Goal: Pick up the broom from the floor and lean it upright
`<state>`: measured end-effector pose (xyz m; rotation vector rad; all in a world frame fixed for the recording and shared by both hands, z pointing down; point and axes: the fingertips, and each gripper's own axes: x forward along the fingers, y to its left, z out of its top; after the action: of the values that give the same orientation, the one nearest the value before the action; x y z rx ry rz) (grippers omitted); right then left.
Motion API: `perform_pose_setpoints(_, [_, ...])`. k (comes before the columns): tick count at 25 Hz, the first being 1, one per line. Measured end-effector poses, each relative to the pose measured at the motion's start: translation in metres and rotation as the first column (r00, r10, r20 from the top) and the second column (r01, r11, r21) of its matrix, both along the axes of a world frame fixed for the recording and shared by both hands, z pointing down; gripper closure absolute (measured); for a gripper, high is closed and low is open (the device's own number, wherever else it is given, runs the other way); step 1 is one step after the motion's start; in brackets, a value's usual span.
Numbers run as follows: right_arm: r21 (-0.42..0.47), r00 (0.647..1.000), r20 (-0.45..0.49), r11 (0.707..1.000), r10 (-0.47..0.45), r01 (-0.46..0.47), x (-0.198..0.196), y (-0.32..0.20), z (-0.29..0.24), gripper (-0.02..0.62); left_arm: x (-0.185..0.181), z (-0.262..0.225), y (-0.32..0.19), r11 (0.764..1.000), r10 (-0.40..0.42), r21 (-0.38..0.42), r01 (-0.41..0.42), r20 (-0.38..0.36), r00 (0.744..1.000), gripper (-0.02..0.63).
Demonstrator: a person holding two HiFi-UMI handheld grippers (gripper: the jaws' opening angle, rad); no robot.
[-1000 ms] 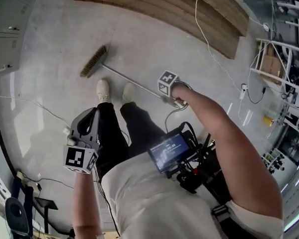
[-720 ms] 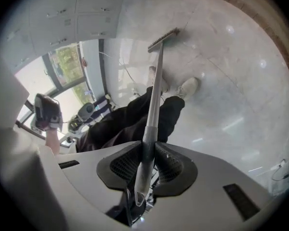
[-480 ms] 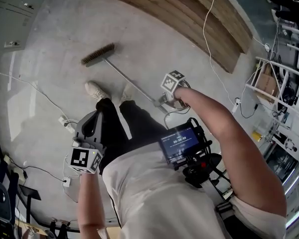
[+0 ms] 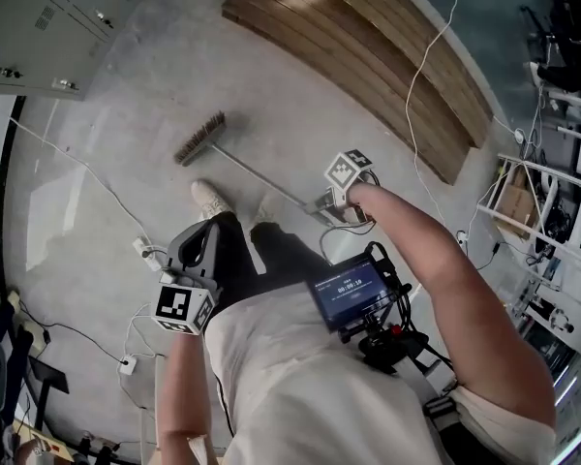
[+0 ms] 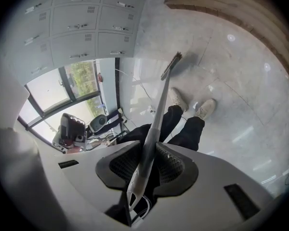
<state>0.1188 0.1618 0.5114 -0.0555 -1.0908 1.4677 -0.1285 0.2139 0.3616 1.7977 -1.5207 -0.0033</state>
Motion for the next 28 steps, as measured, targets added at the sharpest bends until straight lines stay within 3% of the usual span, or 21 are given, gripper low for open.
perform_pose_setpoints(5, [0.023, 0.999, 0.019, 0.999, -0.035, 0.034, -0.051, 0.000, -0.010, 0.497, -0.001, 0.019, 0.001, 0.991, 0.128, 0.028, -0.132, 0.107, 0.986, 0.598])
perform_pose_setpoints(8, [0.021, 0.998, 0.024, 0.998, -0.060, 0.059, -0.074, 0.004, -0.019, 0.497, 0.022, 0.041, -0.009, 0.965, 0.245, 0.046, -0.259, 0.193, 0.950, 0.598])
perform_pose_setpoints(10, [0.015, 0.997, 0.023, 0.997, -0.077, 0.076, -0.083, 0.009, -0.029, 0.497, 0.053, 0.065, -0.017, 0.915, 0.372, 0.039, -0.401, 0.301, 0.878, 0.598])
perform_pose_setpoints(13, [0.005, 0.994, 0.032, 0.994, -0.107, 0.107, -0.099, 0.017, -0.046, 0.496, 0.102, 0.098, -0.024, 0.774, 0.569, -0.005, -0.633, 0.446, 0.691, 0.595])
perform_pose_setpoints(15, [0.007, 0.988, 0.031, 0.988, -0.152, 0.152, -0.106, 0.021, -0.054, 0.495, 0.123, 0.110, -0.026, 0.697, 0.625, -0.020, -0.717, 0.507, 0.593, 0.495])
perform_pose_setpoints(20, [0.022, 0.972, 0.018, 0.972, -0.235, 0.235, -0.114, 0.017, -0.067, 0.495, 0.140, 0.119, -0.023, 0.588, 0.659, -0.041, -0.808, 0.604, 0.449, 0.478])
perform_pose_setpoints(22, [0.035, 0.964, 0.017, 0.964, -0.264, 0.263, -0.123, 0.015, -0.073, 0.492, 0.136, 0.117, -0.029, 0.585, 0.645, -0.043, -0.810, 0.631, 0.432, 0.488])
perform_pose_setpoints(23, [0.044, 0.962, 0.017, 0.961, -0.274, 0.273, -0.128, 0.013, -0.075, 0.491, 0.131, 0.113, -0.033, 0.592, 0.634, -0.041, -0.805, 0.640, 0.434, 0.528])
perform_pose_setpoints(28, [0.089, 0.946, 0.020, 0.943, -0.322, 0.319, -0.146, -0.003, -0.099, 0.488, 0.114, 0.091, -0.051, 0.609, 0.592, -0.007, -0.793, 0.669, 0.449, 0.528])
